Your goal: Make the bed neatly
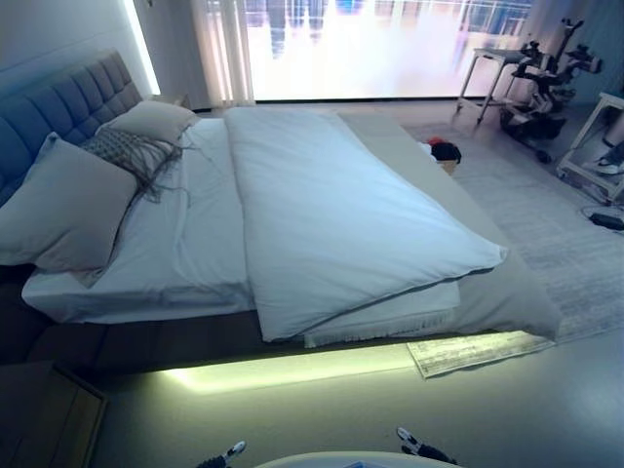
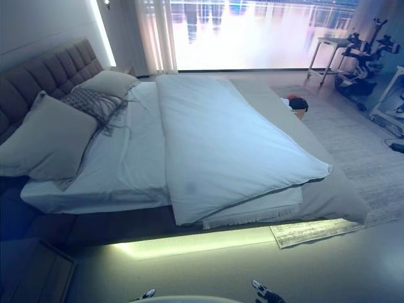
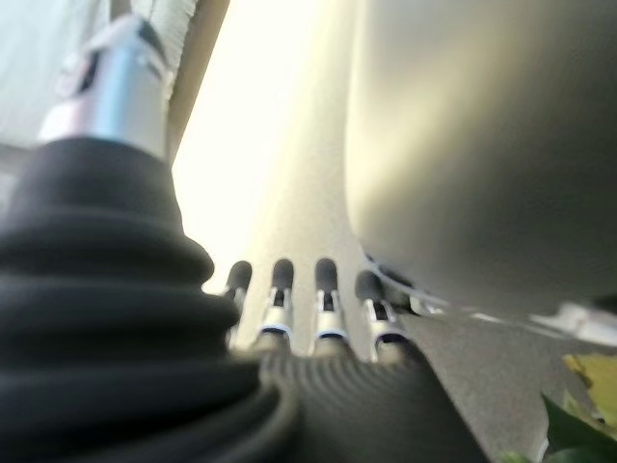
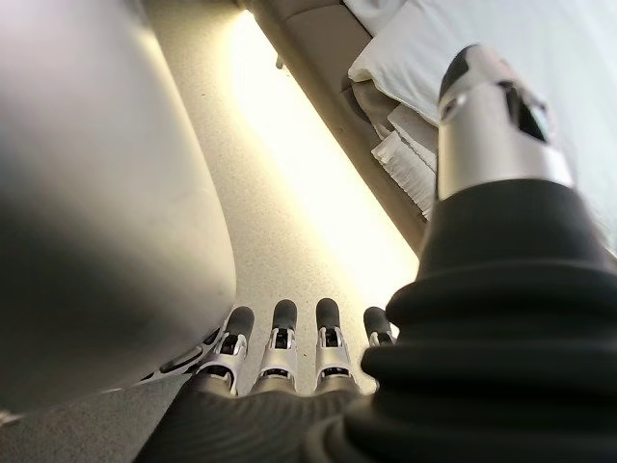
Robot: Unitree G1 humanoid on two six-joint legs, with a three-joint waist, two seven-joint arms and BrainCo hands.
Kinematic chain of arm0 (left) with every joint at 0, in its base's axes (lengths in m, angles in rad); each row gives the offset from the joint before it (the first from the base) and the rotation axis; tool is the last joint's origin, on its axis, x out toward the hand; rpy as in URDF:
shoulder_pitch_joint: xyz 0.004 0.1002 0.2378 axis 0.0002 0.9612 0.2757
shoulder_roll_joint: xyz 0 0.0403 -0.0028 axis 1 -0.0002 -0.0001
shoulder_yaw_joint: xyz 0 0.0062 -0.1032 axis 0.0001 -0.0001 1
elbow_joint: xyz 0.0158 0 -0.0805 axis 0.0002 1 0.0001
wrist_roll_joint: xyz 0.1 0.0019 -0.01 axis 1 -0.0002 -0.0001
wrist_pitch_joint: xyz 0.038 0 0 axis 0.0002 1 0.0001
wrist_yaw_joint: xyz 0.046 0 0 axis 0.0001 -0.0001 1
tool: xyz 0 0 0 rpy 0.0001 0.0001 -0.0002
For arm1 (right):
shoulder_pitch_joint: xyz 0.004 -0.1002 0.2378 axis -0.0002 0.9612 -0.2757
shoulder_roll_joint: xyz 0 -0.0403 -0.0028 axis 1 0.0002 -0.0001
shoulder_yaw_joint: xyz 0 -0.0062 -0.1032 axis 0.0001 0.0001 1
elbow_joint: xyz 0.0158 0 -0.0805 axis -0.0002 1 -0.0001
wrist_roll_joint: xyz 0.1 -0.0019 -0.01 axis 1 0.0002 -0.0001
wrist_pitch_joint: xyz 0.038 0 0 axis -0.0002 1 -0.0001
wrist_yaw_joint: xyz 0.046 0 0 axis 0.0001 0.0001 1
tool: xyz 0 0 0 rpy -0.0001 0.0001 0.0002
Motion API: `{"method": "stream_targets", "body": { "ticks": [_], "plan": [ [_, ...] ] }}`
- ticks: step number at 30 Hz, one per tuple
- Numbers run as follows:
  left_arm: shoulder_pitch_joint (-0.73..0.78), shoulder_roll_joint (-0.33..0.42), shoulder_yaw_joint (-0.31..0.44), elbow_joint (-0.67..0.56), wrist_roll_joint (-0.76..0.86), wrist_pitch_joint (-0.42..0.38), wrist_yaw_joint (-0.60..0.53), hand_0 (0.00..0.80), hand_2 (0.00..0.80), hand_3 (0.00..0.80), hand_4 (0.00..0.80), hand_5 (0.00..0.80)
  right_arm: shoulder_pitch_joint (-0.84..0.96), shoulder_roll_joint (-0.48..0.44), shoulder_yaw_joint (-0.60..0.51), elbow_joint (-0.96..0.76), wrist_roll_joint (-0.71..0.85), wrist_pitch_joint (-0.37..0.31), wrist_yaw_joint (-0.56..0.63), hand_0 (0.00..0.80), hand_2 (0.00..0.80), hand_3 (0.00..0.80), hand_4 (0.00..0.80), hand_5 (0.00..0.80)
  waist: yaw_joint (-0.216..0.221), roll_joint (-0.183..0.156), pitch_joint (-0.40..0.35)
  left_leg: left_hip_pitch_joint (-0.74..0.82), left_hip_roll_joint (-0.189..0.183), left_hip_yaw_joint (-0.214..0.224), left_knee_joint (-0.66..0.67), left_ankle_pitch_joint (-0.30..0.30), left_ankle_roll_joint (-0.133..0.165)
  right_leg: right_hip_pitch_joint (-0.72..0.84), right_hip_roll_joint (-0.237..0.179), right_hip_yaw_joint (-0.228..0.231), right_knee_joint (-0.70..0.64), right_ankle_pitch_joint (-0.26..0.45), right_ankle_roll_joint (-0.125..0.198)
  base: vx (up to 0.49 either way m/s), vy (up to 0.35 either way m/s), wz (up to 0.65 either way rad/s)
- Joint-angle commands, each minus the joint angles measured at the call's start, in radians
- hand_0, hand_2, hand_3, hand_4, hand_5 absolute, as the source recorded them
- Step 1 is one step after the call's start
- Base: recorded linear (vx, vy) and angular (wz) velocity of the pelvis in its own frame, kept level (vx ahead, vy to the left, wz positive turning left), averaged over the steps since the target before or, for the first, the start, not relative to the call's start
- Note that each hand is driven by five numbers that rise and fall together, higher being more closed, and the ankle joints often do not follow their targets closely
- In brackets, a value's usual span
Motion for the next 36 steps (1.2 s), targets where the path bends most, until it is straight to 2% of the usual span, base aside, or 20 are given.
{"method": "stream_targets", "body": {
  "ticks": [1, 9, 19, 25, 30, 34, 36],
  "plan": [
    [-0.057, -0.028, -0.025, 0.069, 0.018, 0.001, -0.005, 0.000, 0.000, 0.000, 0.000, 0.000, -0.079, 0.021, -0.015, 0.053, -0.011, -0.021, -0.011, 0.000, 0.000, 0.000, 0.000, 0.000, -0.003, -0.002, 0.046, -0.045, -0.057, -0.012, 0.005, -0.017, 0.057, 0.081, 0.011, -0.023, 0.005, -0.109, 0.013, 0.000, 0.000, 0.00],
    [-0.061, -0.040, -0.039, 0.076, 0.078, 0.002, -0.015, 0.000, 0.000, 0.000, 0.000, 0.000, -0.081, 0.033, -0.009, 0.060, -0.023, -0.006, 0.005, 0.000, 0.000, 0.000, 0.000, 0.000, -0.005, -0.002, 0.046, -0.055, -0.059, -0.012, 0.004, -0.011, 0.057, 0.070, 0.013, -0.024, 0.005, -0.102, 0.014, 0.000, 0.000, 0.00],
    [-0.073, -0.043, -0.051, 0.078, 0.068, 0.005, -0.008, 0.000, 0.000, 0.000, 0.000, 0.000, -0.089, 0.031, -0.007, 0.050, 0.004, 0.001, -0.004, 0.000, 0.000, 0.000, 0.000, 0.000, -0.002, -0.014, 0.048, -0.059, -0.064, -0.012, 0.004, -0.010, 0.059, 0.069, 0.012, -0.027, 0.005, -0.096, 0.018, 0.000, 0.000, 0.00],
    [-0.076, -0.037, -0.045, 0.092, 0.086, 0.006, -0.002, 0.000, 0.000, 0.000, 0.000, 0.000, -0.098, 0.036, -0.007, 0.053, 0.014, 0.029, -0.010, 0.000, 0.000, 0.000, 0.000, 0.000, 0.002, -0.021, 0.047, -0.056, -0.073, -0.021, 0.004, -0.014, 0.066, 0.076, 0.010, -0.027, 0.016, -0.099, 0.019, 0.005, 0.005, 0.00],
    [-0.079, -0.026, -0.046, 0.096, 0.091, 0.014, 0.004, 0.000, 0.000, 0.000, 0.000, 0.000, -0.098, 0.038, -0.016, 0.060, 0.042, 0.043, -0.048, 0.000, 0.000, 0.000, 0.000, 0.000, -0.005, -0.020, 0.055, -0.057, -0.082, -0.044, 0.004, -0.013, 0.080, 0.059, 0.013, 0.008, 0.073, -0.128, 0.013, 0.005, 0.006, 0.00],
    [-0.084, -0.012, -0.062, 0.099, 0.125, 0.036, 0.007, 0.000, 0.000, 0.000, 0.000, 0.000, -0.090, 0.034, -0.030, 0.065, 0.102, 0.041, -0.047, 0.000, 0.000, 0.000, 0.000, 0.000, -0.029, -0.021, 0.062, -0.055, -0.086, -0.082, 0.004, -0.015, 0.094, 0.043, 0.043, 0.094, 0.109, -0.156, -0.002, 0.056, -0.041, 0.16],
    [-0.091, -0.005, -0.064, 0.099, 0.120, 0.040, 0.013, 0.000, 0.000, 0.000, 0.000, 0.000, -0.091, 0.033, -0.031, 0.064, 0.117, 0.041, -0.054, 0.000, 0.000, 0.000, 0.000, 0.000, -0.033, -0.022, 0.069, -0.055, -0.082, -0.080, 0.013, -0.015, 0.094, 0.038, 0.045, 0.095, 0.122, -0.164, -0.005, 0.023, -0.109, 0.27]
  ]
}}
